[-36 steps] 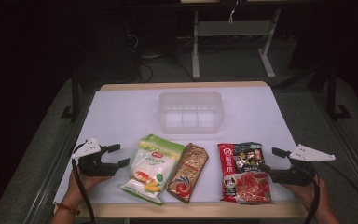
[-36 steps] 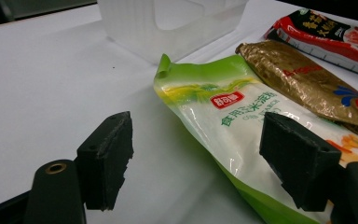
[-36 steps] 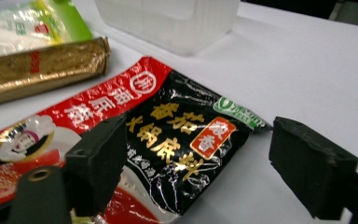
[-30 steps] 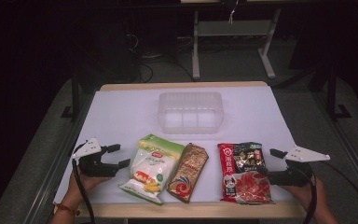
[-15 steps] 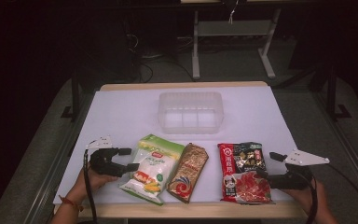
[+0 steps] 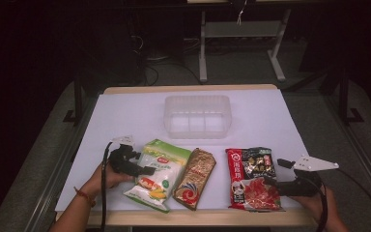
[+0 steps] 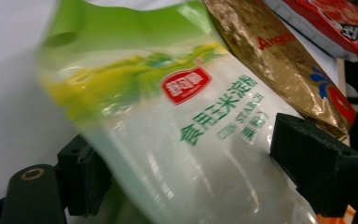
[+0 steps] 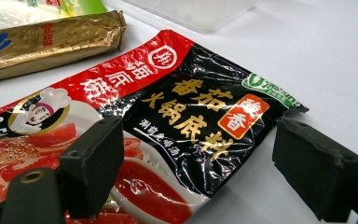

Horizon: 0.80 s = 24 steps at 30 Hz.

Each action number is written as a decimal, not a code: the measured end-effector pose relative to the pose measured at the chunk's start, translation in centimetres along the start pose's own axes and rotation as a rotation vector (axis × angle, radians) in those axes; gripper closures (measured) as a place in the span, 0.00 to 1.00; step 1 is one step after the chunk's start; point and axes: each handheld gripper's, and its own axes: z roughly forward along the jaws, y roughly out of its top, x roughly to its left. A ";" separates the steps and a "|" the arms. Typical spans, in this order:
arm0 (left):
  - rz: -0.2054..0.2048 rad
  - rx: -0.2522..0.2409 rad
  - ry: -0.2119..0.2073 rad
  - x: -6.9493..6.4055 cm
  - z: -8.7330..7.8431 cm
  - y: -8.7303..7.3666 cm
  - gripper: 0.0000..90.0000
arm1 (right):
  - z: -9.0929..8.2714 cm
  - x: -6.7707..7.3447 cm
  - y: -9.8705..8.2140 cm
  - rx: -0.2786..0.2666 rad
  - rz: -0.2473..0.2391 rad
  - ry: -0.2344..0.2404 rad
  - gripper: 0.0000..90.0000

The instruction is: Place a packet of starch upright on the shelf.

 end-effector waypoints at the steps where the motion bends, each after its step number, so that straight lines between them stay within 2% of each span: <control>1: 0.002 0.008 -0.003 0.0 0.3 0.2 0.17 | 0.0 0.0 0.0 -0.001 0.003 0.002 0.20; 6: -0.016 0.059 -0.058 0.1 1.6 1.2 0.14 | -0.1 -0.1 -0.1 -0.006 0.016 0.013 0.22; 9: -0.005 0.073 -0.063 -0.1 2.0 1.5 0.14 | -0.1 0.0 -0.1 -0.009 0.015 0.018 0.22; 11: 0.004 0.078 -0.051 -0.4 2.1 1.5 0.15 | 0.0 0.0 -0.1 -0.005 0.011 0.018 0.22; 12: 0.000 0.078 -0.067 -0.5 2.2 1.5 0.17 | 0.0 0.0 -0.1 -0.004 0.009 0.018 0.22; 13: -0.015 0.077 -0.102 -0.6 2.2 1.4 0.28 | 0.0 0.0 -0.1 -0.004 0.010 0.019 0.22; 14: -0.018 0.074 -0.119 -0.7 2.3 1.3 0.36 | 0.0 0.1 -0.1 -0.003 0.011 0.019 0.23; 16: -0.025 0.074 -0.133 -0.8 2.3 1.3 0.43 | 0.0 0.1 -0.1 0.004 0.009 0.019 0.23; 17: -0.025 0.077 -0.134 -0.8 2.2 1.3 0.47 | 0.0 0.1 -0.1 0.003 0.008 0.018 0.23; 19: 0.003 0.077 -0.133 -1.0 2.0 1.5 0.58 | 0.1 0.1 -0.1 0.005 0.007 0.015 0.24; 22: -0.006 0.057 -0.129 -0.9 1.7 1.5 0.74 | 0.2 0.1 -0.1 0.014 0.007 0.019 0.25; 24: 0.003 0.035 -0.122 -1.2 1.5 1.4 0.80 | 0.2 0.2 -0.1 0.013 0.002 0.017 0.25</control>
